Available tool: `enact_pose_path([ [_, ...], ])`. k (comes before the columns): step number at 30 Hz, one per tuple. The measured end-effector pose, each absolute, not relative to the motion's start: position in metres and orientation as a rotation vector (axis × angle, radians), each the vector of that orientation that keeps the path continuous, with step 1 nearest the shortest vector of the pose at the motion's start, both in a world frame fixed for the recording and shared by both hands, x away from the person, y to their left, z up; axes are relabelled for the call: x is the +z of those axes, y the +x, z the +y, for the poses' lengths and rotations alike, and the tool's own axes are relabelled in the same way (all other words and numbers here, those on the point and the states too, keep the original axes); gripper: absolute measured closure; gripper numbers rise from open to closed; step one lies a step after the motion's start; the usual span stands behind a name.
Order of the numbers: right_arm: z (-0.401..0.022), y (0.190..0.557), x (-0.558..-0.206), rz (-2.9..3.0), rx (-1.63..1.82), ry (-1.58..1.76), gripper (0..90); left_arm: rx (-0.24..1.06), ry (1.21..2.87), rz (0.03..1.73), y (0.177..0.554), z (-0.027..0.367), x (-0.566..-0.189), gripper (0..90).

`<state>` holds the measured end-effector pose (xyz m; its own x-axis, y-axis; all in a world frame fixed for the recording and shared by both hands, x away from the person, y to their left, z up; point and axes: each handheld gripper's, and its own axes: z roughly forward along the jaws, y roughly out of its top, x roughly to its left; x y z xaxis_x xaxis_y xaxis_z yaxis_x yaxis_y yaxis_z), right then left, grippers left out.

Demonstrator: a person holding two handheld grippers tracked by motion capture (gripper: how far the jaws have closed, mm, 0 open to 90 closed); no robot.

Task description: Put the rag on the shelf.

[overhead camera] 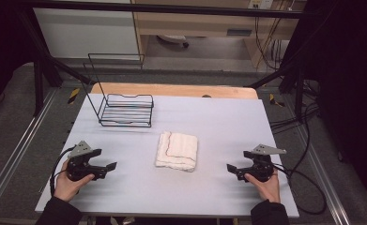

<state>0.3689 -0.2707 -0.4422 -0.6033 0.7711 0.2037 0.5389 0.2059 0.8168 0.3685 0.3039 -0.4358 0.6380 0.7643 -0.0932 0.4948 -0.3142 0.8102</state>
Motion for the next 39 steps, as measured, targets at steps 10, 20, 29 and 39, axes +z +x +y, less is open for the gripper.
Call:
enact_pose_path([
  [10,-0.271,0.369,-0.442,2.232,1.34,1.242,0.7,0.388,1.985,0.991,0.369,0.3,-0.436,10.9],
  [20,-0.271,0.368,-0.442,2.235,1.346,1.248,0.8,0.391,1.989,0.979,0.367,0.293,-0.435,10.9],
  [29,-0.27,0.368,-0.442,2.236,1.338,1.247,0.8,0.382,2.024,0.958,0.366,0.282,-0.435,10.9],
  [39,-0.27,0.368,-0.442,2.236,1.329,1.249,0.8,0.366,2.043,0.955,0.367,0.265,-0.433,12.5],
])
